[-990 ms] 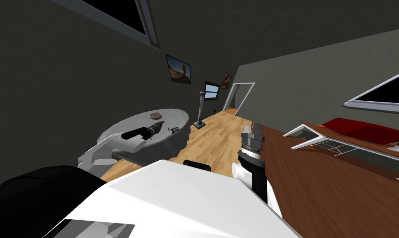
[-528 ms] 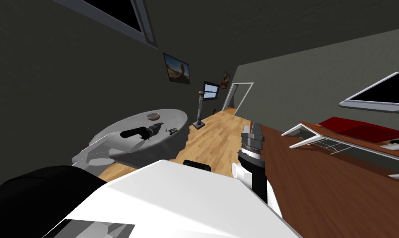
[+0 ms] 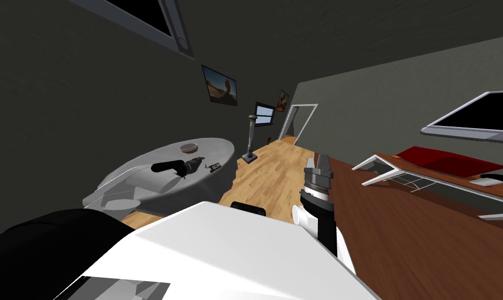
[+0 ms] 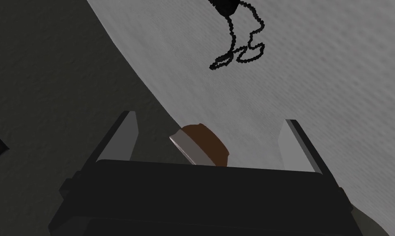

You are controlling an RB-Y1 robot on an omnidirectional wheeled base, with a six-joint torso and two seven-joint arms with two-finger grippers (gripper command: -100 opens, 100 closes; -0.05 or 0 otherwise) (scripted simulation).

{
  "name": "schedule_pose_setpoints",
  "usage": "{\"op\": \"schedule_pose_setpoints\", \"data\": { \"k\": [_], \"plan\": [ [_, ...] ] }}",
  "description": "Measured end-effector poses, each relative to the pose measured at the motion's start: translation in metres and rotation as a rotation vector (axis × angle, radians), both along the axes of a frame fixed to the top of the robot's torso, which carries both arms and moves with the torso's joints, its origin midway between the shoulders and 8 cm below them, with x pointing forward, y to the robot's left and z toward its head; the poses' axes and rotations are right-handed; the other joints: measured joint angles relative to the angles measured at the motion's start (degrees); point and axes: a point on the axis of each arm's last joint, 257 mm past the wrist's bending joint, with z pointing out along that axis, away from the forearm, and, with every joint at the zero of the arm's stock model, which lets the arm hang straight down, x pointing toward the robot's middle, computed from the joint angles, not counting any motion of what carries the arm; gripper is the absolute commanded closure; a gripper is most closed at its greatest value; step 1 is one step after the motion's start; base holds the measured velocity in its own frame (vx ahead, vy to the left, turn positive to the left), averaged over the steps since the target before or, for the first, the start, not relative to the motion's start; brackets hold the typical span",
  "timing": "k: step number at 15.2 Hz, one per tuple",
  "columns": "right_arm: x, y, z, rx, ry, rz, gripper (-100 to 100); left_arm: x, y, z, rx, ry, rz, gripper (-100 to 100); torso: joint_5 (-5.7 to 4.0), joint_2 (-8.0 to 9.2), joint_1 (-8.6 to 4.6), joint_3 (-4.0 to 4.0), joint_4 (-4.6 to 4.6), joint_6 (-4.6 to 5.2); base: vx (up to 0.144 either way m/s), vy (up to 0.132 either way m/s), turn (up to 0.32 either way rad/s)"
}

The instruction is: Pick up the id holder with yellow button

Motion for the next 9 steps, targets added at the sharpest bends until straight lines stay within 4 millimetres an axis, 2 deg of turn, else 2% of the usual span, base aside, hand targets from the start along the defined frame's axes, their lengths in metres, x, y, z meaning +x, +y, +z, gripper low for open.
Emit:
{"op": "schedule_pose_setpoints", "data": {
  "k": [6,9],
  "plan": [
    [0.0,0.0,0.0,0.0,0.0,0.0,0,-0.019,-0.006,-0.007,-0.005,0.082,0.012,-100,0.0,0.03,0.01,0.01,0.01,0.0,0.037,-0.012,-0.023],
    [0.0,0.0,0.0,0.0,0.0,0.0,0,-0.03,-0.017,-0.009,-0.011,0.12,0.002,-100,0.0,0.04,0.0,0.02,0.01,0.0,0.034,-0.01,-0.029]
  ]
}}
